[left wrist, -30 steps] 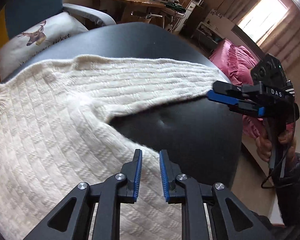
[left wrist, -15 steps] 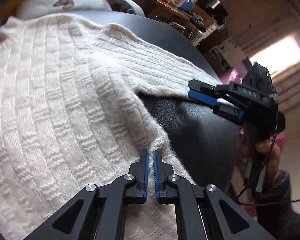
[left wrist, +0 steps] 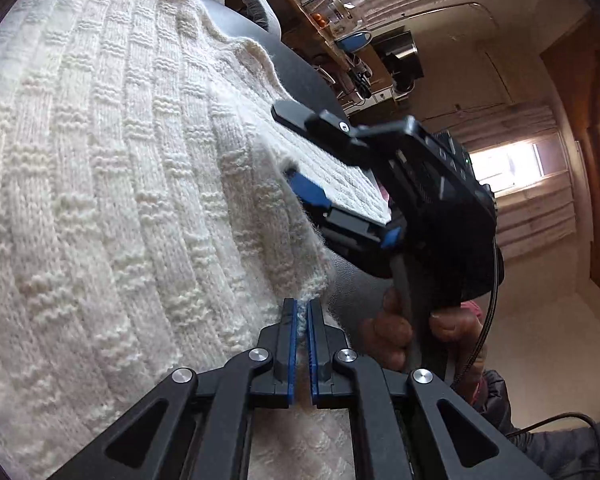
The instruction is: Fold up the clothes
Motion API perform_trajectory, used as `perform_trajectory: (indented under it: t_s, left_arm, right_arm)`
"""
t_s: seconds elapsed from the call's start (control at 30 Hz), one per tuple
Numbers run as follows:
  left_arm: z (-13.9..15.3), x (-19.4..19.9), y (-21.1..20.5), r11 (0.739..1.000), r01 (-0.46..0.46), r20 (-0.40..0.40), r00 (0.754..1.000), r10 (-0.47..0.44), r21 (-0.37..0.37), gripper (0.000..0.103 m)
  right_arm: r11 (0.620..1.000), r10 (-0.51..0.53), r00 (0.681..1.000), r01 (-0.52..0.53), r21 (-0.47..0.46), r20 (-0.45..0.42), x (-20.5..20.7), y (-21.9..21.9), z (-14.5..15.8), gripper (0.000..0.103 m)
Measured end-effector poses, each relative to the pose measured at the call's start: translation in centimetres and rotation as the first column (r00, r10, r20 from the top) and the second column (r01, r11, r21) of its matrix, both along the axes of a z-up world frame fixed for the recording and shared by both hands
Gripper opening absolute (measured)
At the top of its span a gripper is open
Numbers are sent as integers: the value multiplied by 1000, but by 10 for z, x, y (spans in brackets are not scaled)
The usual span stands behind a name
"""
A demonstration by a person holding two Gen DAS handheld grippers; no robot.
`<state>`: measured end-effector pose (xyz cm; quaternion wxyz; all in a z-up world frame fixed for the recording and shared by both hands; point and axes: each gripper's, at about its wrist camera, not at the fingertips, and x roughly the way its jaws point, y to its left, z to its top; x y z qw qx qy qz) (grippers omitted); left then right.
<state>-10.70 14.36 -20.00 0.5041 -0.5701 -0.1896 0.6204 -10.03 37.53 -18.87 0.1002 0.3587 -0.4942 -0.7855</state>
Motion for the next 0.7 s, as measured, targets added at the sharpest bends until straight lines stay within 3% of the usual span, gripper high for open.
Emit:
perform_trajectory:
  t_s: [0.03, 0.13, 0.2, 0.3, 0.4, 0.6, 0.7]
  left_arm:
    - [1, 1, 2, 1000, 8, -14, 1000, -8, -11, 5]
    - [1, 7, 11, 997, 36, -55, 998, -40, -72, 5]
    - [5, 14, 21, 992, 58, -100, 993, -69, -109, 5]
    - [12, 22, 31, 985, 59, -146, 986, -83, -160, 6]
    - [22, 23, 31, 986, 24, -140, 989, -48, -165, 6]
    - [50, 36, -11, 989, -92, -161, 984, 73, -117, 6]
    - [50, 43, -34, 980, -136, -172, 979, 111, -143, 7]
  right_arm:
    - [1000, -12, 998, 10, -30, -68, 1, 5, 10, 39]
    - [998, -44, 996, 47, 38, -74, 2, 21, 26, 39]
    - [992, -81, 996, 84, 97, -37, 5, 35, 25, 39]
    - [984, -126, 983, 106, 144, 131, 7, 47, 7, 41]
    - [985, -109, 983, 87, 149, 148, 34, 53, 10, 41]
    - [968, 79, 996, -89, 236, 51, 50, 12, 54, 44]
    - [952, 211, 975, -221, 213, 65, 31, -19, 49, 44]
